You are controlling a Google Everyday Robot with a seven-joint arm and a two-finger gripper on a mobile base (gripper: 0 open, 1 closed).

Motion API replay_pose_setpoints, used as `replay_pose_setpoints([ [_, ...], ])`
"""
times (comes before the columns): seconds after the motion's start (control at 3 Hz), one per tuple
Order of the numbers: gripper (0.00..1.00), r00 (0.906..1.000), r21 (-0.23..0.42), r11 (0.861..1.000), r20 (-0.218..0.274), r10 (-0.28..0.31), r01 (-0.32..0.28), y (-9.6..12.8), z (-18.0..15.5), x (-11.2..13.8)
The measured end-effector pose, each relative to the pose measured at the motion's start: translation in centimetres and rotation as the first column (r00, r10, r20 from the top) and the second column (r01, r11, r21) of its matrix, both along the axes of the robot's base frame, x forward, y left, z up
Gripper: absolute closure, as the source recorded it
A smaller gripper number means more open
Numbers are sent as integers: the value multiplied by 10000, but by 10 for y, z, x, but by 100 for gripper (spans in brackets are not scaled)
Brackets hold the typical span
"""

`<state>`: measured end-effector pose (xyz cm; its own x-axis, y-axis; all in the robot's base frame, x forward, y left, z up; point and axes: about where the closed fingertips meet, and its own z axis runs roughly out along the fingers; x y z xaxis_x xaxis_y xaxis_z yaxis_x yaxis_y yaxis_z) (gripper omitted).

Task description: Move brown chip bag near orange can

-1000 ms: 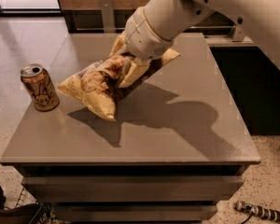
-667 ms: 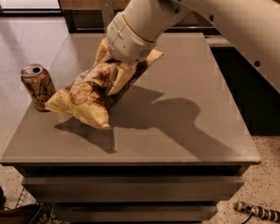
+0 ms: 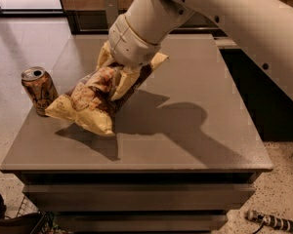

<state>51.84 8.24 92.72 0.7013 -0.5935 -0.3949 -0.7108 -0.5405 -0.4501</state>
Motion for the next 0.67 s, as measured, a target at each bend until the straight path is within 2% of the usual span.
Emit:
replay_pose_setpoints([
  [0.33, 21, 10000, -8, 10000, -8, 41, -41, 2, -1, -1],
  [0.67, 0, 10000, -13, 10000, -14, 71, -71, 4, -1, -2],
])
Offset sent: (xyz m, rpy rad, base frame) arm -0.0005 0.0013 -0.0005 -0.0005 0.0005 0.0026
